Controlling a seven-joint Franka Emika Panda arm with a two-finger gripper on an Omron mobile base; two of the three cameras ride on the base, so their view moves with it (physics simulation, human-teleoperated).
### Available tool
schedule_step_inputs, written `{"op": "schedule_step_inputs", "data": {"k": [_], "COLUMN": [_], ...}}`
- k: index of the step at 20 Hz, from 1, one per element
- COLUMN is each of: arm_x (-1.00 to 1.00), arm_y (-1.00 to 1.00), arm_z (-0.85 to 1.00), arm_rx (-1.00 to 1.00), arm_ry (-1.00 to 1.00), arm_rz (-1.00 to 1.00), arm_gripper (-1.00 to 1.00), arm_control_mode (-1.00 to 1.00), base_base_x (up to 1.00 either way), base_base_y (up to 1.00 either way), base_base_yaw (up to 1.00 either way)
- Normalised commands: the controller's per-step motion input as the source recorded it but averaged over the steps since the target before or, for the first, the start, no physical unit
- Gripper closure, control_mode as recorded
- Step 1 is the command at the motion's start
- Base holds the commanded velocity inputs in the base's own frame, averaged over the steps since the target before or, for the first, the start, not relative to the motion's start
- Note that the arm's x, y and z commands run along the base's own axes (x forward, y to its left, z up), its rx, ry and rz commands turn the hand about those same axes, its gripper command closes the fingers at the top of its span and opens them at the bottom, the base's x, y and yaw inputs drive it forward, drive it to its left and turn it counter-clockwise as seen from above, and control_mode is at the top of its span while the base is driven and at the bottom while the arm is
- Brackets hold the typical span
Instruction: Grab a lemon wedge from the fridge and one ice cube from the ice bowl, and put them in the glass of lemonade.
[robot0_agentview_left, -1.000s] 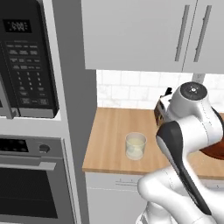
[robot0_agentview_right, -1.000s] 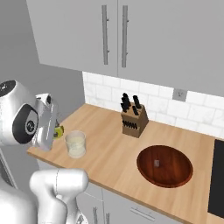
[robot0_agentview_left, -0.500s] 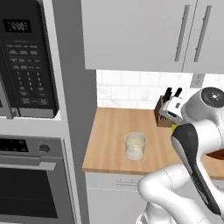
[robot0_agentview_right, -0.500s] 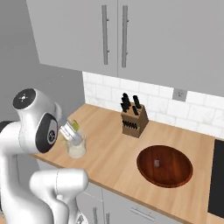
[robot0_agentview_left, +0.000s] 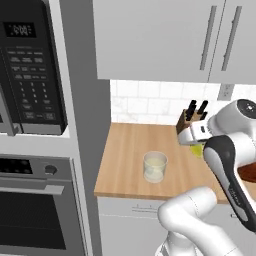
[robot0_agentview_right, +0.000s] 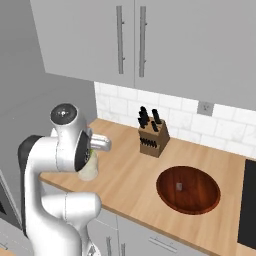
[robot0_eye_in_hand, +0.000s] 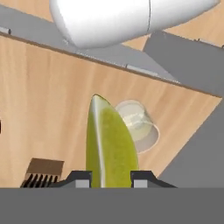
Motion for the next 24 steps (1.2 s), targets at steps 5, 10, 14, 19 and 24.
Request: {"op": "schedule_step_inputs", "data": {"k": [5, 10, 14, 19, 24], "arm_x": [0.33, 0.41, 0.47, 0.43, 0.40], "arm_y": [0.33, 0.25, 0.12, 0.14, 0.26], "arm_z": [-0.30, -0.08, -0.12, -0.23, -0.41], "arm_rx": [-0.22, -0.03, 0.03, 0.06, 0.02], "arm_ry": [0.00, -0.01, 0.00, 0.01, 0.04], "arm_rz": [0.31, -0.01, -0.04, -0.01, 0.00], "arm_gripper": [1.00, 1.00, 1.00, 1.00, 1.00], "arm_control_mode": [-1.00, -1.00, -1.00, -1.00, -1.00], "base_base_x": [0.00, 0.00, 0.00, 0.00, 0.00], "base_base_y": [0.00, 0.00, 0.00, 0.00, 0.00], "base_base_yaw": [0.00, 0.00, 0.00, 0.00, 0.00]}}
